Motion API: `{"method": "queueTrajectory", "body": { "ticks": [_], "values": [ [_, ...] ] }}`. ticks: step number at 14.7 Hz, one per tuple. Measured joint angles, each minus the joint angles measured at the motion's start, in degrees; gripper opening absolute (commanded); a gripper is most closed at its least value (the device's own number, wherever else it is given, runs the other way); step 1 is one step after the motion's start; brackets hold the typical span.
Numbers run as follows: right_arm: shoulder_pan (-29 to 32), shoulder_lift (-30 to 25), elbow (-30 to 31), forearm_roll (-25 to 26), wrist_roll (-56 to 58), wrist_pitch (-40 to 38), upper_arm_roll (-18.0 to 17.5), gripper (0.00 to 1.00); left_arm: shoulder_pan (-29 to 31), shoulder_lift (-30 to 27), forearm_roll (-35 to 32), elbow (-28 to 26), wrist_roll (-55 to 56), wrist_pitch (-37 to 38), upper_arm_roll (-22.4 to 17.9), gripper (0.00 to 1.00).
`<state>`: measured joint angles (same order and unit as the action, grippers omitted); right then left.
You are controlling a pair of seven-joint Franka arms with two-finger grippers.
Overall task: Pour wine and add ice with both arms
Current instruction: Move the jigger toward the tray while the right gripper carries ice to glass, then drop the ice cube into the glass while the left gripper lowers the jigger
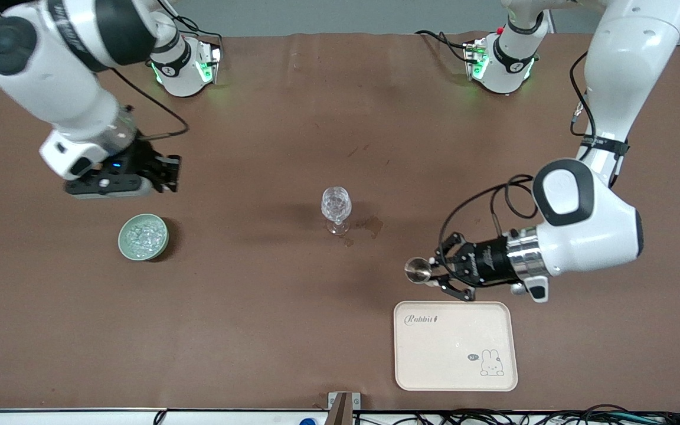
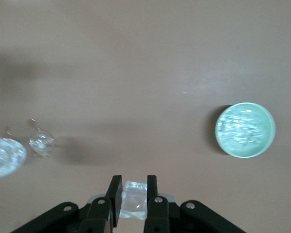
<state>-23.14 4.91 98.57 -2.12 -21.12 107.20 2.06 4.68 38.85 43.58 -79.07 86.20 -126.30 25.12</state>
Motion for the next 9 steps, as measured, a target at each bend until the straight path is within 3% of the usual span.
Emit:
{"method": "queueTrajectory", "body": {
  "ticks": [4,9],
  "values": [
    [-8.3,10.5,-9.9,0.0,-15.2,0.2,0.0,0.04,3.9,6.0,10.9,0.1,-14.9,-2.5,-0.3,0.01],
    [-16.6,24.1,-22.7,0.0,-28.9,1.2,0.0,0.04,7.4,14.8,17.5,2.5,-25.5,-3.1,-0.5,0.04]
  ]
}}
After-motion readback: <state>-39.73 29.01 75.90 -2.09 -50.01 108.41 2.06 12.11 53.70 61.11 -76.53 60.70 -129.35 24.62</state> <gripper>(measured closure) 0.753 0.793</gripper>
